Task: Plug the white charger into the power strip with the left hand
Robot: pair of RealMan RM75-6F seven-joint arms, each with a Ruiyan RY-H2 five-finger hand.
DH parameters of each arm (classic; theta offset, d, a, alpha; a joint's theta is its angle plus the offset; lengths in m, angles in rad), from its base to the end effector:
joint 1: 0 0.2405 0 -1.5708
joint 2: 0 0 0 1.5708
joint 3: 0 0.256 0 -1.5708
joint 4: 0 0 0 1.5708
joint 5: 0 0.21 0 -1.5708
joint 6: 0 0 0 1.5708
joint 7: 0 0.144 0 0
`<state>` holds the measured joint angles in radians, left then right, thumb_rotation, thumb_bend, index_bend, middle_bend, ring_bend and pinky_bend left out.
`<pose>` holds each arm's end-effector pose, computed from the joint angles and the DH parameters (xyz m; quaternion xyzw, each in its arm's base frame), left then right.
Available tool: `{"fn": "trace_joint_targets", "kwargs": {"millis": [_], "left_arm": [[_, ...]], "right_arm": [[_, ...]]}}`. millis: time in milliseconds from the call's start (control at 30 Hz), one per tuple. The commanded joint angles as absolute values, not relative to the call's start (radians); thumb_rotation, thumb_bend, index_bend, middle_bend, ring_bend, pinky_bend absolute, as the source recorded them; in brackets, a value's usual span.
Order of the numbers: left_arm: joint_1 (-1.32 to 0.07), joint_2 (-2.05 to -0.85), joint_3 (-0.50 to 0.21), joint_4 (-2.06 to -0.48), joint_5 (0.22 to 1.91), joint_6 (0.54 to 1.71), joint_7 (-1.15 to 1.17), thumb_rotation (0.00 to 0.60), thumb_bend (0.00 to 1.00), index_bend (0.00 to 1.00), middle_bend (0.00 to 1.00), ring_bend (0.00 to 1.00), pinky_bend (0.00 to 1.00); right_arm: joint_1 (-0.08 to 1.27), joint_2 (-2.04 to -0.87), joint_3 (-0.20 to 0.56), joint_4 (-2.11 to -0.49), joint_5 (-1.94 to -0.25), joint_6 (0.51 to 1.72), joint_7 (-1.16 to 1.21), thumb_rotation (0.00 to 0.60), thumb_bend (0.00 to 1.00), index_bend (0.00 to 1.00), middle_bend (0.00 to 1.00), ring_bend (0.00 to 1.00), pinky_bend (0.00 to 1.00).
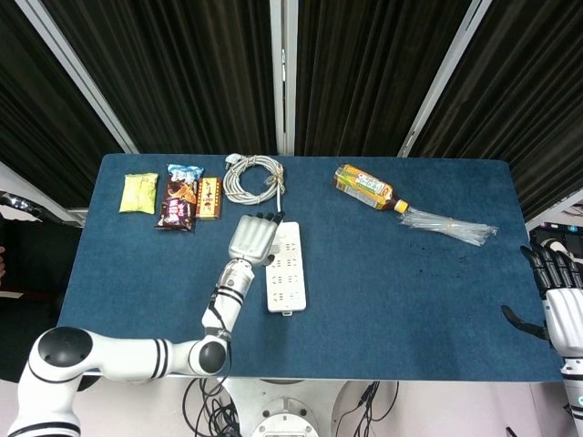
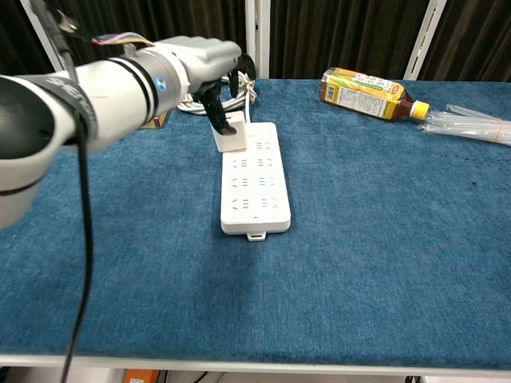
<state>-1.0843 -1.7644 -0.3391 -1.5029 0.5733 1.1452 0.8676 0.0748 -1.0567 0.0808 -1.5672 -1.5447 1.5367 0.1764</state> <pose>-0.0201 0.3674 -0.0521 -0.7336 -0.3520 -0.3417 0.4703 -0.3135 -0.1847 0.1922 0.5761 -0.3758 0.4410 0.5765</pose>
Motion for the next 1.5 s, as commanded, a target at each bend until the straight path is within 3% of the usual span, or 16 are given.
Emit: {"fn": "trace_joint_targets", "kwargs": {"millis": [33,200,367,467,667,933,1500], "left_arm": [[-1.013,-1.689,-0.346,-1.579,0.714,1.13,0.685,0.6,0.23,0.41,0.44,0.4,0.57],[-0.937,-1.721,-0.41,-1.564,0.845,1.094,0.3,0.6,0.4,0.64,0.67,0.62,0.8],[-0.878,-1.78,-0.513,-1.516,0.892,0.964,-0.186,0.6,0.51,0.77,0.82,0.76,0.86],[-0.871,-1.799,-0.552,-1.474,0.892,0.867,-0.37,0.6,0.53,0.81,0.87,0.8,0.87],[-0.866,-1.844,-0.61,-1.391,0.908,0.719,-0.652,0.6,0.55,0.85,0.92,0.84,0.89],[-0.865,-1.904,-0.658,-1.263,0.956,0.608,-0.897,0.6,0.56,0.86,0.93,0.85,0.9],[-0.879,-1.957,-0.655,-1.128,1.081,0.563,-1.088,0.6,0.57,0.86,0.93,0.85,0.9]], "right_arm": [[0.074,-1.057,0.08,-1.566,-1.546,1.538,0.178,0.6,0.13,0.0,0.02,0.0,0.0],[0.077,-1.062,0.079,-1.562,-1.55,1.535,0.181,0.6,0.13,0.0,0.02,0.0,0.0],[0.079,-1.064,0.078,-1.563,-1.55,1.532,0.177,0.6,0.13,0.0,0.02,0.0,0.0],[0.078,-1.063,0.079,-1.565,-1.547,1.533,0.174,0.6,0.13,0.0,0.02,0.0,0.0],[0.073,-1.061,0.08,-1.567,-1.539,1.535,0.171,0.6,0.13,0.0,0.02,0.0,0.0],[0.068,-1.059,0.082,-1.564,-1.528,1.535,0.173,0.6,0.13,0.0,0.02,0.0,0.0],[0.074,-1.058,0.087,-1.578,-1.515,1.519,0.147,0.6,0.13,0.0,0.02,0.0,0.0]]}}
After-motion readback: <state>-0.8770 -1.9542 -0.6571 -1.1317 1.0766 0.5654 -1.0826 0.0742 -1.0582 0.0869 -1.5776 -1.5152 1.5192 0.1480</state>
